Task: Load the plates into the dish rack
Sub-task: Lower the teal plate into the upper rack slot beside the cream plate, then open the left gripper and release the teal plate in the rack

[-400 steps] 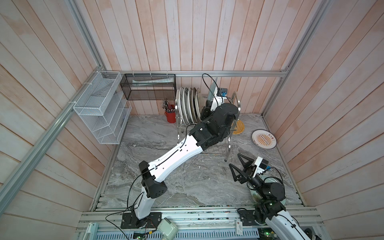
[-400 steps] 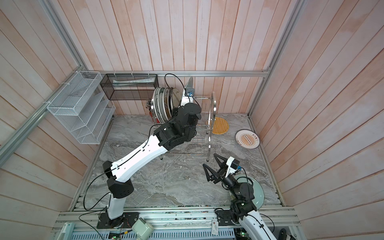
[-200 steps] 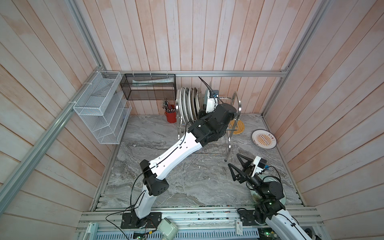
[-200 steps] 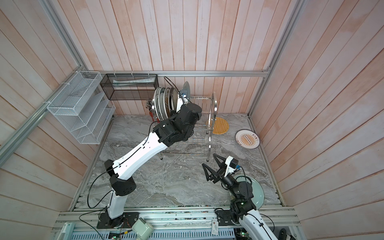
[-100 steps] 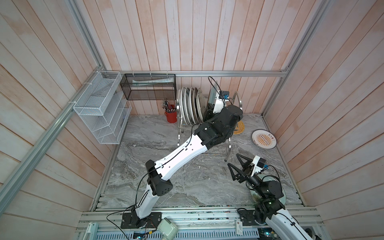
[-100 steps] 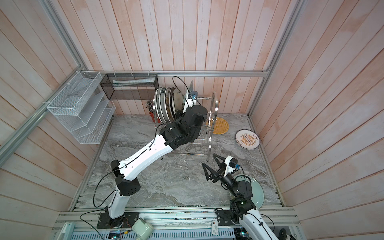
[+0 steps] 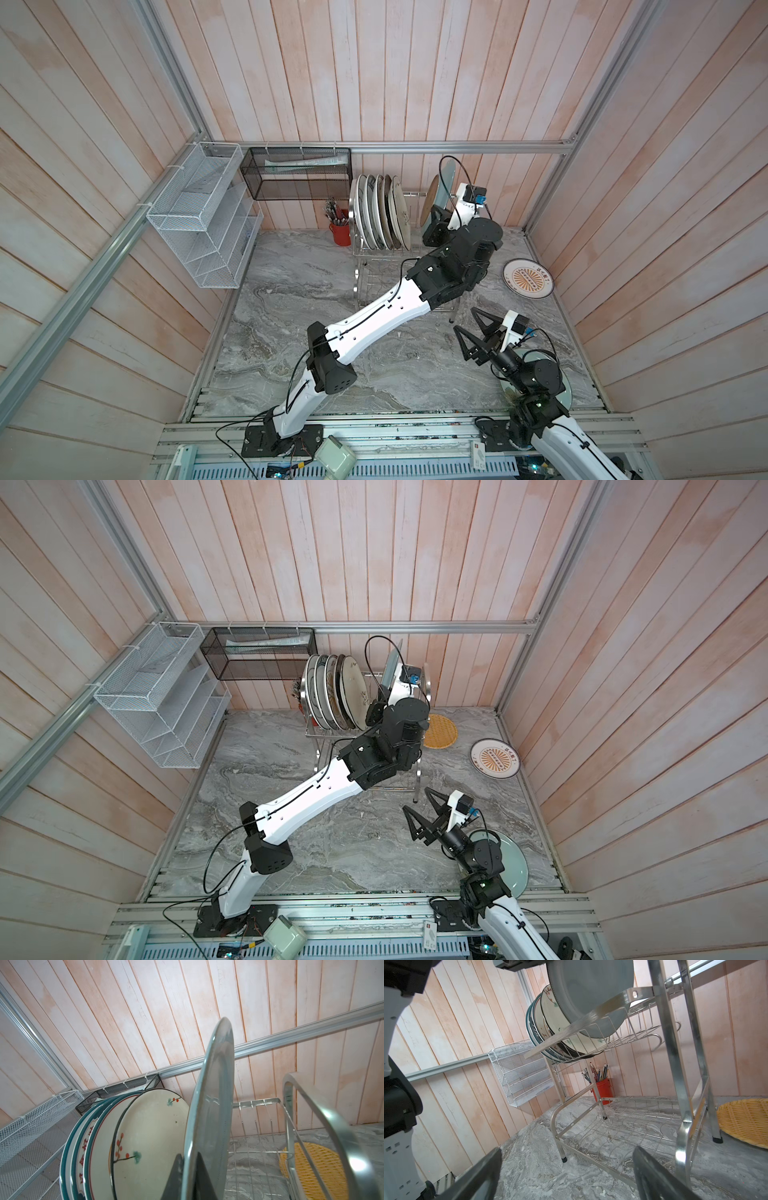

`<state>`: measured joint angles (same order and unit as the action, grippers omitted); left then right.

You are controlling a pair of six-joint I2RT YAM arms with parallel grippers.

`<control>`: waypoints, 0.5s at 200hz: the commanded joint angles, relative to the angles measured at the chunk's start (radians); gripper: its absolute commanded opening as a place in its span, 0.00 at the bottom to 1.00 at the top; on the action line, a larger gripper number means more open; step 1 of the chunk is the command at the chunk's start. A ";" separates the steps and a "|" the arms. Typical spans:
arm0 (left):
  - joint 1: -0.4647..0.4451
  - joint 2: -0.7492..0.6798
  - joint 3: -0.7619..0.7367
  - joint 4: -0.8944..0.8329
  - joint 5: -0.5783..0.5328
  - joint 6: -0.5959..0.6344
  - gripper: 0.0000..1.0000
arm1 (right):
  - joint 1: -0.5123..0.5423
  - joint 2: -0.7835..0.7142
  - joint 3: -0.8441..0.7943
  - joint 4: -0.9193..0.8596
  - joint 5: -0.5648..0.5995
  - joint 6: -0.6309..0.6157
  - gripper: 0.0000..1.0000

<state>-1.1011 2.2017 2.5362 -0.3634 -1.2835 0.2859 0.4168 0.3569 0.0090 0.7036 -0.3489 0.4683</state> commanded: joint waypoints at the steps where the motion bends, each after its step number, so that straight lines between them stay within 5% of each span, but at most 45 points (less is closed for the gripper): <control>1: -0.006 -0.017 0.055 0.121 -0.008 0.000 0.00 | 0.006 0.002 -0.014 0.031 0.009 0.003 0.98; 46: 0.000 -0.048 0.014 0.129 -0.047 -0.054 0.00 | 0.008 0.011 -0.014 0.038 0.008 0.004 0.98; 100: 0.016 -0.071 -0.034 0.326 -0.117 0.103 0.00 | 0.010 0.029 -0.014 0.047 0.003 0.005 0.98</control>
<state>-1.0988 2.2013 2.5175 -0.2161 -1.3441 0.3332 0.4183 0.3855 0.0090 0.7116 -0.3489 0.4702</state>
